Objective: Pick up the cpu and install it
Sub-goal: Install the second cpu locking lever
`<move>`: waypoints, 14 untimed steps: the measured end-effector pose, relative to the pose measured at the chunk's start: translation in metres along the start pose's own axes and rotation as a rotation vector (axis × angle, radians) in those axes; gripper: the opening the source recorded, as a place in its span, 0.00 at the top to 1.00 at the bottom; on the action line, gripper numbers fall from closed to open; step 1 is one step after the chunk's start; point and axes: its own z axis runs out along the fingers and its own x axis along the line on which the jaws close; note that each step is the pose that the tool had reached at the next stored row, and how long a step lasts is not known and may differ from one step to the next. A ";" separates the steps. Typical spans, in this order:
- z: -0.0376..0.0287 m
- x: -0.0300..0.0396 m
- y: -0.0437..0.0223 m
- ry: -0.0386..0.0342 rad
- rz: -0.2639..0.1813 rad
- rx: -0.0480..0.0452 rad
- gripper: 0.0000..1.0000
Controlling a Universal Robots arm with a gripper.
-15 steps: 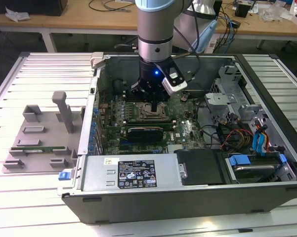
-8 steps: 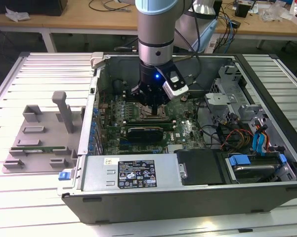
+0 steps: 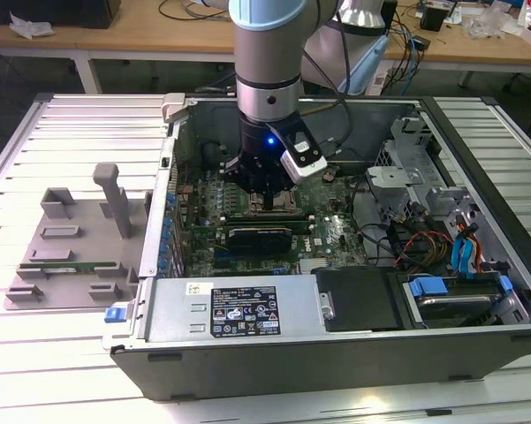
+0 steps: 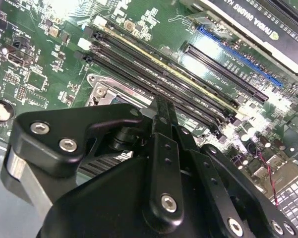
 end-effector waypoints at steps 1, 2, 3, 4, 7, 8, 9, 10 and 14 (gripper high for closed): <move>0.0001 0.0000 0.0001 0.0002 0.000 0.0002 0.89; 0.0008 0.0001 0.0001 0.0152 0.000 -0.0025 0.89; 0.0009 0.0001 0.0001 0.0263 -0.001 -0.0029 0.89; 0.0008 0.0001 0.0001 0.0286 -0.001 -0.0027 0.89; 0.0011 0.0000 -0.0006 0.0283 -0.004 -0.0034 0.89; 0.0011 0.0001 -0.0010 0.0281 -0.010 -0.0037 0.89; 0.0011 0.0001 -0.0016 0.0273 -0.034 -0.0045 0.89; 0.0012 0.0004 -0.0022 0.0267 -0.048 -0.0053 0.89; 0.0020 0.0067 -0.0034 0.0256 -0.075 -0.0075 0.89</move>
